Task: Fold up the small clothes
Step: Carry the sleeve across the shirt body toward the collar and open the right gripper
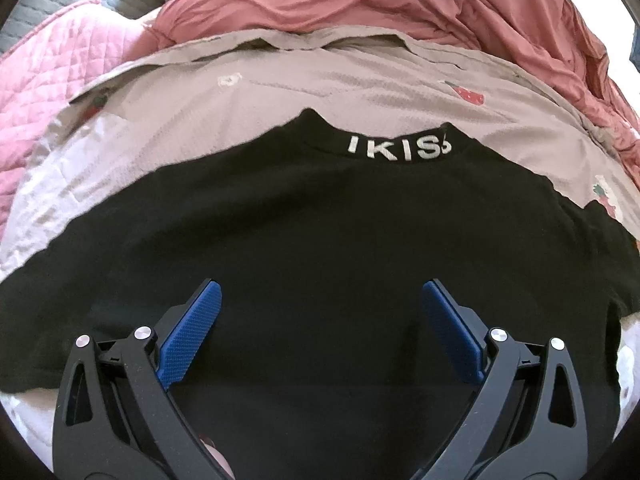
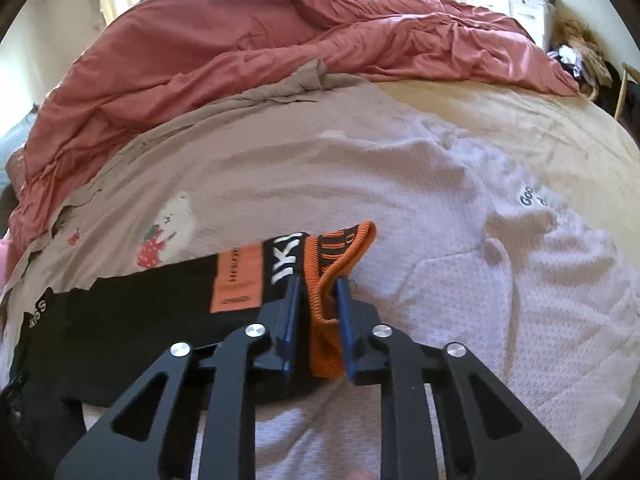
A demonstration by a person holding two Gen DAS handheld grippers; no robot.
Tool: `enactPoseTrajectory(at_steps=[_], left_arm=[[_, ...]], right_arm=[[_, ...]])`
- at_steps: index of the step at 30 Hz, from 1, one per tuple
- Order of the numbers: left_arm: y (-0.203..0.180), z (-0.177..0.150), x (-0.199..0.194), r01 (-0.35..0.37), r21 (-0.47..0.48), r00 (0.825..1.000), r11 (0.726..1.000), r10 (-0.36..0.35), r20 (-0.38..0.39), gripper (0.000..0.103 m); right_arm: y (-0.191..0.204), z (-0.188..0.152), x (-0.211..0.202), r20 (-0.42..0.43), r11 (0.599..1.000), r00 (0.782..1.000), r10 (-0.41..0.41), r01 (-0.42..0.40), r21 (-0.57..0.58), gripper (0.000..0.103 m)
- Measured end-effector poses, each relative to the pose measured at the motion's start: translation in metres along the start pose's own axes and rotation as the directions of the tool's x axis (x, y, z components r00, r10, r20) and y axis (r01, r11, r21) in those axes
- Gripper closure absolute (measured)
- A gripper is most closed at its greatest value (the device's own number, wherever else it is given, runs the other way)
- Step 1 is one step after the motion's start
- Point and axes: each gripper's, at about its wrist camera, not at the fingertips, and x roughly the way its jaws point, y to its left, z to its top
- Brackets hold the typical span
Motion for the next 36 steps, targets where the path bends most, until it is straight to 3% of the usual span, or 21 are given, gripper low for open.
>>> enactPoseTrajectory(at_steps=[3,6,13,19,25,27,28,33,36], left_arm=[[0.002,-0.004,0.003,0.013,0.001,1.0,1.0,-0.013,-0.008,0.009],[0.007,-0.006,0.001,0.033,-0.014,0.999,0.999,-0.033,0.0,0.009],[0.013,-0.01,-0.006,0.049,-0.023,0.999,0.999,-0.048,0.019,0.009],[0.017,-0.01,-0.009,0.05,-0.023,0.998,0.998,-0.049,0.026,0.009],[0.02,-0.01,-0.01,0.059,-0.044,0.998,0.997,-0.058,0.024,0.009],[0.02,-0.011,-0.01,0.059,-0.041,0.998,0.997,-0.058,0.025,0.009],[0.02,-0.011,-0.01,0.059,-0.041,0.998,0.997,-0.058,0.025,0.009],[0.021,-0.01,-0.011,0.073,-0.048,0.997,0.996,-0.072,0.028,0.009],[0.024,-0.008,-0.014,0.081,-0.059,0.996,0.995,-0.079,0.035,0.009]], right_arm=[[0.002,0.004,0.006,-0.005,1.0,1.0,-0.012,0.012,0.021,0.083],[-0.012,0.005,0.016,-0.033,0.992,0.998,-0.057,0.061,0.11,0.066],[-0.033,-0.005,0.017,-0.028,0.967,0.999,-0.037,0.043,0.25,0.063],[-0.035,-0.01,0.011,-0.009,0.959,0.999,-0.037,0.038,0.281,0.062],[-0.053,-0.016,0.015,-0.032,0.931,0.999,-0.021,0.031,0.364,0.078],[-0.043,-0.014,0.02,-0.049,0.954,0.997,-0.062,0.073,0.291,0.082],[-0.039,-0.012,0.02,-0.046,0.959,0.997,-0.068,0.078,0.274,0.09],[-0.011,-0.001,0.0,0.029,0.979,1.0,-0.013,0.007,0.203,0.094],[0.018,0.006,-0.024,0.088,0.985,0.993,0.084,-0.096,0.142,0.095]])
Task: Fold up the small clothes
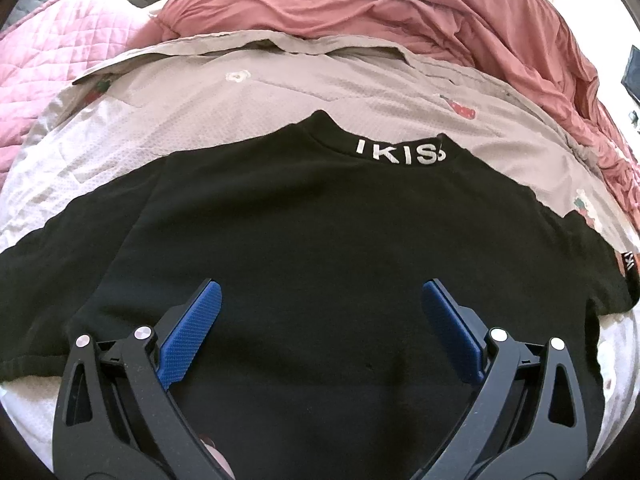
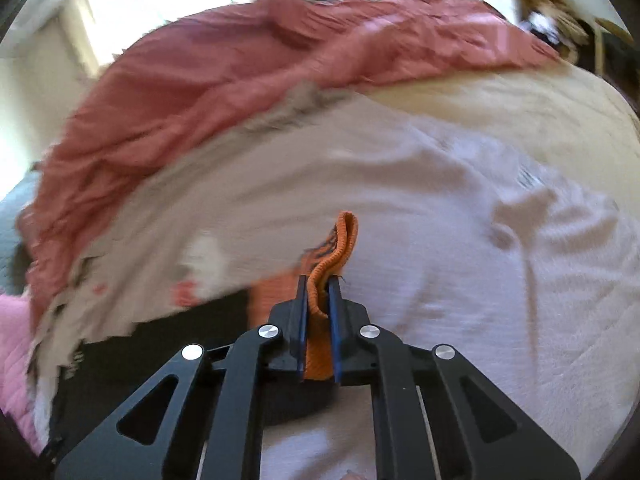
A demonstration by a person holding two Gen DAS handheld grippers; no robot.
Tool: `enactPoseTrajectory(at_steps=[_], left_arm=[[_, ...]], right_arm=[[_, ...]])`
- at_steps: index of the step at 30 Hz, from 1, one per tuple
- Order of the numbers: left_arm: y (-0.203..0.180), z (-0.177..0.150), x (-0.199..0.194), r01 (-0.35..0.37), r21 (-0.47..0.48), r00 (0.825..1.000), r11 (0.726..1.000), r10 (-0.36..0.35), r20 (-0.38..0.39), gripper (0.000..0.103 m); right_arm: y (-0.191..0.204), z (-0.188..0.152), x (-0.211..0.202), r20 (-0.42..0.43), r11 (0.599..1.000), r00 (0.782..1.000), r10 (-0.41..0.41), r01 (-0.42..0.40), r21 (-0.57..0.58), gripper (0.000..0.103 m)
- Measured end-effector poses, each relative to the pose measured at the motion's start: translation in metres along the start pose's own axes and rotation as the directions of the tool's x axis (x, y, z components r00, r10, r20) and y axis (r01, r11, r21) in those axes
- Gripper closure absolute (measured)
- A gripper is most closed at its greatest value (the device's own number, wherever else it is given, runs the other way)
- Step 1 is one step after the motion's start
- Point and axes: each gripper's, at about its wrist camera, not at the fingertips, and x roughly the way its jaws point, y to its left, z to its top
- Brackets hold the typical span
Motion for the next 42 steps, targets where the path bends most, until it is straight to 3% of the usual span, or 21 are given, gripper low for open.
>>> enactPoseTrajectory(at_steps=[4,6,10,14,18,24,26,27,31,35,39,42], left_arm=[[0.006,0.002,-0.006,0.004,-0.02,1.0,1.0,-0.004,0.014,0.009],[0.013,0.005,-0.01,0.007,-0.043,1.0,0.999,-0.006,0.023,0.009],[0.028,0.01,-0.018,0.014,-0.087,0.999,0.996,-0.01,0.039,0.009],[0.039,0.014,-0.024,-0.001,-0.106,0.999,0.994,0.005,0.042,0.009],[0.052,0.016,-0.029,-0.01,-0.14,0.999,0.99,0.017,0.051,0.009],[0.075,0.018,-0.031,0.018,-0.212,0.998,0.977,-0.006,0.056,0.009],[0.076,0.017,-0.029,0.036,-0.219,0.998,0.975,-0.025,0.055,0.013],[0.076,0.018,-0.028,0.043,-0.217,0.998,0.975,-0.033,0.051,0.016],[0.066,0.014,-0.023,0.092,-0.189,0.996,0.978,-0.087,0.032,0.039],[0.049,0.01,-0.012,0.203,-0.18,0.978,0.962,-0.208,-0.008,0.064],[0.032,0.003,-0.006,0.346,-0.196,0.932,0.918,-0.36,-0.042,0.065],[0.016,0.0,0.0,0.349,-0.181,0.928,0.919,-0.366,-0.071,0.065]], right_arm=[[0.055,-0.002,-0.017,0.019,0.987,0.991,0.136,-0.134,-0.084,0.096],[0.094,-0.006,-0.025,0.011,0.965,0.973,0.23,-0.226,-0.136,0.096],[0.163,-0.019,-0.035,-0.045,0.897,0.923,0.383,-0.383,-0.219,0.096],[0.236,-0.046,-0.034,-0.145,0.802,0.848,0.51,-0.529,-0.278,0.096],[0.293,-0.087,-0.015,-0.272,0.735,0.785,0.556,-0.618,-0.28,0.096],[0.346,-0.144,0.017,-0.417,0.699,0.741,0.526,-0.656,-0.284,0.093],[0.355,-0.156,0.022,-0.463,0.682,0.71,0.53,-0.681,-0.265,0.093],[0.355,-0.16,0.019,-0.469,0.681,0.706,0.53,-0.684,-0.262,0.086],[0.349,-0.155,0.017,-0.437,0.699,0.736,0.518,-0.658,-0.28,0.076],[0.323,-0.139,0.013,-0.383,0.743,0.787,0.484,-0.601,-0.296,0.062],[0.293,-0.126,0.013,-0.337,0.795,0.837,0.43,-0.529,-0.299,0.056],[0.27,-0.119,0.015,-0.322,0.822,0.855,0.406,-0.496,-0.281,0.054]])
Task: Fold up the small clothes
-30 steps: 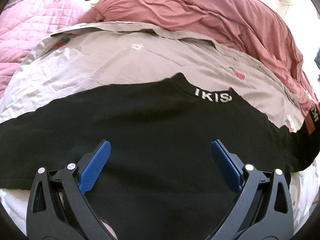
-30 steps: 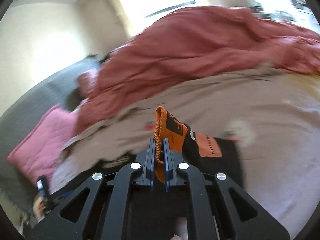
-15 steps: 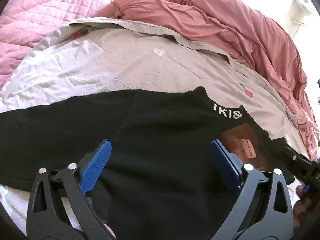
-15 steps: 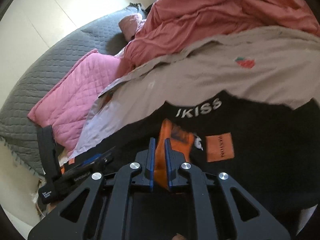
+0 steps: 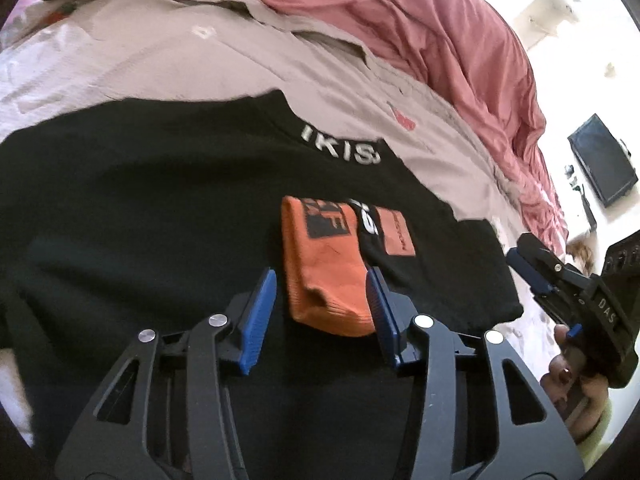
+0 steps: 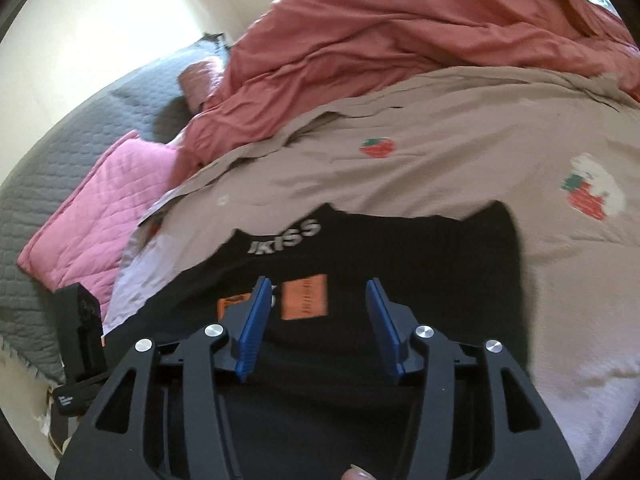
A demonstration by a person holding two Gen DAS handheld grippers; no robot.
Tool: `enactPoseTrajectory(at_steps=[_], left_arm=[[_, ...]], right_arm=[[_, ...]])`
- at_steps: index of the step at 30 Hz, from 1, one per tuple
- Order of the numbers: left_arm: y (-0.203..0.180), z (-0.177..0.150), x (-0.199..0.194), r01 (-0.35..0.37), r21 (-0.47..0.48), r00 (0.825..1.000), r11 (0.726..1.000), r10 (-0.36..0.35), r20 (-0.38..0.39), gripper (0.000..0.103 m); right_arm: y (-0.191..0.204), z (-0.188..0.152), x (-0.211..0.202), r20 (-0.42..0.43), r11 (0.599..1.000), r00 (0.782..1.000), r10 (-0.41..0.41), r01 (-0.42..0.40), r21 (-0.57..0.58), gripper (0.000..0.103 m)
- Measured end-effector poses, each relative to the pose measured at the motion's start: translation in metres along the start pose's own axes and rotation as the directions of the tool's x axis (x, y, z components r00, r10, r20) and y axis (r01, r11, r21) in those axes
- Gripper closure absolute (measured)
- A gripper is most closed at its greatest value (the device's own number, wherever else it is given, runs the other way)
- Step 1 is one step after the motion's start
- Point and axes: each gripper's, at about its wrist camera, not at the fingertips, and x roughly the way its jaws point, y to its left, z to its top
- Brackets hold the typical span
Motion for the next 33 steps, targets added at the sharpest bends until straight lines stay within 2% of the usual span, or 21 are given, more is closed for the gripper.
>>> enactPoseTrajectory(at_steps=[4,5,8,14,17,21,22,26,28,33], left_arm=[[-0.011,-0.005,0.015,-0.054,0.02,0.999,0.998,0.055,-0.005,0.065],[-0.015,-0.005,0.018,-0.079,0.034,0.997,0.996,0.079,0.007,0.074],[-0.025,-0.005,0.021,-0.123,0.07,0.992,0.99,0.121,0.037,0.091],[-0.034,0.004,0.001,-0.113,0.122,0.988,0.986,0.099,0.114,0.094],[-0.029,0.011,-0.024,-0.152,0.124,0.972,0.981,0.126,0.198,0.094],[-0.009,0.021,-0.051,-0.267,0.105,0.932,0.958,0.229,0.283,0.094],[-0.002,0.023,-0.053,-0.27,0.089,0.93,0.959,0.236,0.281,0.095],[0.024,0.025,-0.047,-0.264,0.046,0.947,0.963,0.25,0.201,0.094],[0.031,0.024,-0.041,-0.272,0.037,0.949,0.962,0.262,0.173,0.094],[0.039,0.019,-0.032,-0.292,0.043,0.948,0.956,0.283,0.143,0.094]], right_arm=[[-0.022,-0.005,-0.01,0.009,0.999,1.0,-0.03,0.029,0.037,0.054],[-0.026,-0.006,-0.01,0.011,0.998,0.999,-0.037,0.036,0.047,0.054],[-0.038,-0.008,-0.01,0.011,0.995,0.999,-0.051,0.05,0.081,0.054],[-0.041,-0.006,-0.011,0.02,0.994,0.998,-0.067,0.065,0.088,0.054],[-0.038,-0.003,-0.014,0.036,0.994,0.996,-0.083,0.08,0.069,0.054],[-0.032,-0.004,-0.011,0.028,0.995,0.995,-0.098,0.097,0.037,0.054],[-0.029,-0.005,-0.007,0.016,0.994,0.995,-0.103,0.102,0.023,0.054],[-0.018,-0.012,0.008,-0.033,0.994,0.993,-0.111,0.111,-0.025,0.054],[-0.011,-0.014,0.014,-0.039,0.988,0.989,-0.143,0.141,-0.062,0.054],[0.002,-0.014,0.028,-0.056,0.985,0.988,-0.145,0.138,-0.108,0.054]])
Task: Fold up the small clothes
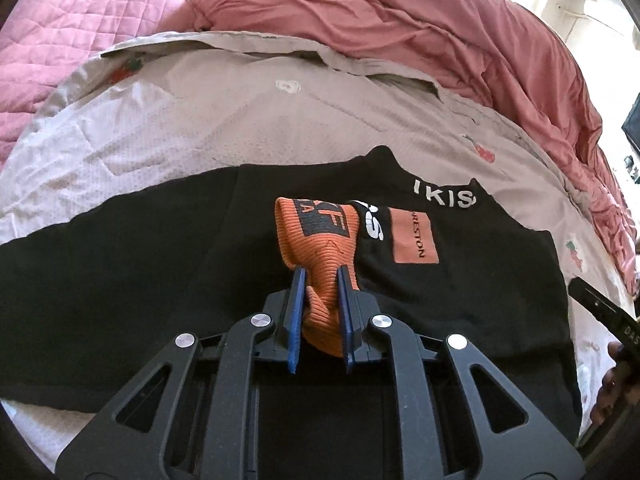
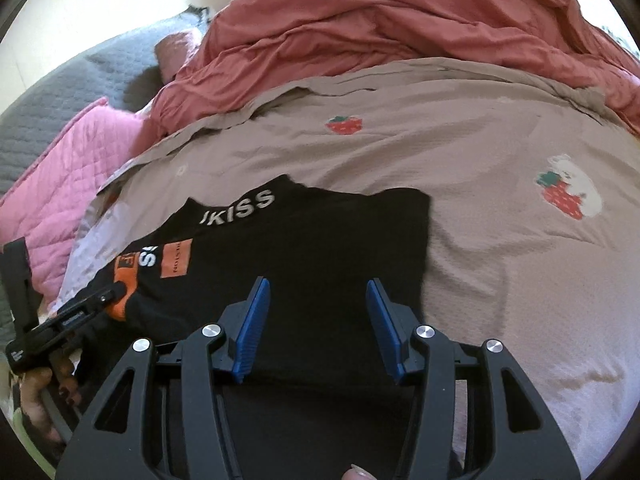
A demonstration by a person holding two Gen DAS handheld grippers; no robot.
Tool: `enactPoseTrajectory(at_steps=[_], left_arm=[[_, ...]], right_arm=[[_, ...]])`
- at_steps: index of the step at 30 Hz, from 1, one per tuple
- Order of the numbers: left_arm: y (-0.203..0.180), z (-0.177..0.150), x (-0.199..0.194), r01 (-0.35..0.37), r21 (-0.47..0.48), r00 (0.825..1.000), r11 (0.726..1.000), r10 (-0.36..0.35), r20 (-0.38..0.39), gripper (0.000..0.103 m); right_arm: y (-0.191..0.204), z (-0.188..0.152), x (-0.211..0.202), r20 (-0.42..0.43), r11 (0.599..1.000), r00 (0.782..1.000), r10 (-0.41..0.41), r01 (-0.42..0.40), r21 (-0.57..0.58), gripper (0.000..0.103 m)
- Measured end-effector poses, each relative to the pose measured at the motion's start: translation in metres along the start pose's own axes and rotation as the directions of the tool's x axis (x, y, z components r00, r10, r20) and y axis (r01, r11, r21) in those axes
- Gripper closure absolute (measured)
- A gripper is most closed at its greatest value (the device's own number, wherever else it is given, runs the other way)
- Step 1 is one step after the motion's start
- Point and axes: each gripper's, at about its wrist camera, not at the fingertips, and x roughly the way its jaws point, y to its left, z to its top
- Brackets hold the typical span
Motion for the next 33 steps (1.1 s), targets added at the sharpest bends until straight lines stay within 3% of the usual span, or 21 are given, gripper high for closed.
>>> enactPoseTrajectory(at_steps=[5,8,13,15,23,25,28,31,33], left_arm=[[0.006,-0.003,0.002,0.026,-0.011,1.0,1.0,-0.026,-0.012,0.094],[0.006,-0.001,-0.007,0.045,-0.013,0.999,0.999,-0.045,-0.006,0.094],[0.007,0.001,-0.011,0.071,-0.005,0.997,0.997,-0.071,-0.01,0.094],[0.013,0.001,-0.004,0.082,-0.023,0.996,0.996,-0.082,-0.034,0.094],[0.019,0.007,-0.011,0.119,-0.033,0.991,0.992,-0.121,-0.06,0.093],[0.022,0.008,-0.011,0.13,-0.04,0.989,0.991,-0.133,-0.063,0.093],[0.03,0.005,-0.006,0.095,-0.046,0.993,0.994,-0.097,-0.063,0.091],[0.038,0.005,-0.012,0.002,-0.032,1.0,0.999,-0.002,-0.004,0.091],[0.042,0.01,-0.023,0.048,-0.055,0.998,0.997,-0.046,0.039,0.091]], right_arm=[[0.007,0.014,0.02,-0.006,0.999,0.999,-0.051,0.051,-0.017,0.053],[0.007,0.023,0.032,0.014,0.996,0.996,-0.087,0.087,-0.027,0.042],[-0.011,0.019,0.069,-0.088,0.988,0.984,-0.156,0.157,0.005,0.041],[-0.008,0.017,0.072,-0.079,0.986,0.983,-0.166,0.166,-0.009,0.037],[0.003,0.023,0.048,-0.05,0.987,0.986,-0.159,0.16,0.029,0.036],[0.008,0.024,0.038,-0.035,0.986,0.985,-0.166,0.167,0.025,0.026],[0.015,0.027,0.026,-0.016,0.986,0.986,-0.165,0.165,0.017,0.026],[0.019,0.029,0.011,0.01,0.987,0.987,-0.159,0.159,0.006,0.026],[0.022,0.03,0.002,0.034,0.986,0.986,-0.165,0.166,-0.006,0.026]])
